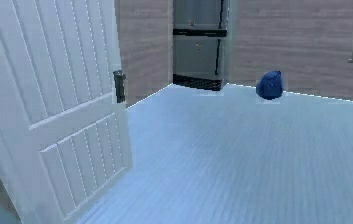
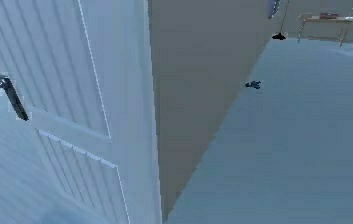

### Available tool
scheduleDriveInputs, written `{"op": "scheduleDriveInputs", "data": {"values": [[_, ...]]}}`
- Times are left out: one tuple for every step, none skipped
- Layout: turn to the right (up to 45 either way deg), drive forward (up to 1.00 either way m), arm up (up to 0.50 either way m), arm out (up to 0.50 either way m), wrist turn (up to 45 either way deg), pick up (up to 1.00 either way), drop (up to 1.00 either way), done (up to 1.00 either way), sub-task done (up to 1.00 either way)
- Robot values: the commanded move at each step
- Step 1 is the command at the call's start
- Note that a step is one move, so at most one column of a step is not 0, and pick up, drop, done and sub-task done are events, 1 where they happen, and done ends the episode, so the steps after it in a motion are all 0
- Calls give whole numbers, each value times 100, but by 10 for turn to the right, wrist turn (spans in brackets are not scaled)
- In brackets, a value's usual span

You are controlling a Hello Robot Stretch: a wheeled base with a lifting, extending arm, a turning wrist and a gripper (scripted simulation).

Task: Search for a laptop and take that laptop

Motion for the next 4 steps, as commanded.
{"op": "scheduleDriveInputs", "data": {"values": [[-450, 0, 0, 0, 0, 0, 0, 0, 0], [-270, 0, 0, 0, 0, 0, 0, 0, 0], [0, 30, 0, 0, 0, 0, 0, 0, 0], [-450, 0, 0, 0, 0, 0, 0, 0, 0]]}}
